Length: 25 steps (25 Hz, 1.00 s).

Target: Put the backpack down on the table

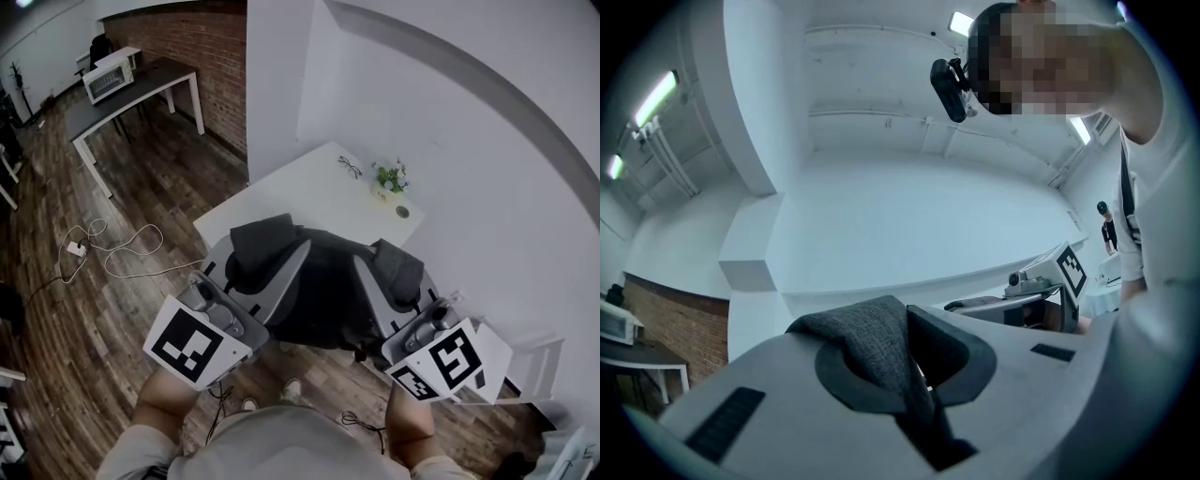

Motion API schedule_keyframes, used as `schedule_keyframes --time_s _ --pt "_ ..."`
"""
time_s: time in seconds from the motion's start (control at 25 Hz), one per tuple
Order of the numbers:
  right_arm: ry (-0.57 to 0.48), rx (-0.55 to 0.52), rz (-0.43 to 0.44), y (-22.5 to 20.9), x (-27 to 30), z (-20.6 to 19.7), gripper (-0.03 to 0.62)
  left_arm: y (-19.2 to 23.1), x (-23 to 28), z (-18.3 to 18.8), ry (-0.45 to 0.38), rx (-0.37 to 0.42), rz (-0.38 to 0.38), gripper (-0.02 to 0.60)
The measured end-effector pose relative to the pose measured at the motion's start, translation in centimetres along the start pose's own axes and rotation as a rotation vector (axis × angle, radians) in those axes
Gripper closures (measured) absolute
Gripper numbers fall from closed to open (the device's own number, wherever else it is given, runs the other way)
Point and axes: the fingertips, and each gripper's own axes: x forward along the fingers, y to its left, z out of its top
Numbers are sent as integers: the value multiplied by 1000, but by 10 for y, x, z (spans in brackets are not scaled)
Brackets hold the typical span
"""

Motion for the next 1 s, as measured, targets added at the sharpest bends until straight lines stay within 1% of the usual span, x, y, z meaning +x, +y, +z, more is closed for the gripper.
schedule_keyframes --time_s 0.12,0.2,0.36,0.48,0.64,0.8,1.0 --pt "-2 -8 3 -15 11 -6 554 13 14 -9 4 6 16 537" --pt "-2 -10 7 -24 18 -10 554 21 21 -14 5 25 32 537" --pt "3 8 28 -42 31 -15 554 36 34 -26 18 48 71 537" --pt "7 22 29 -69 49 -23 554 58 59 -39 37 51 75 537" --pt "7 23 32 -93 64 -29 554 77 81 -50 37 66 88 537" --pt "8 19 26 -120 75 -34 554 90 104 -61 44 77 72 537" --pt "19 8 23 -151 94 -51 554 111 125 -87 73 105 99 537"
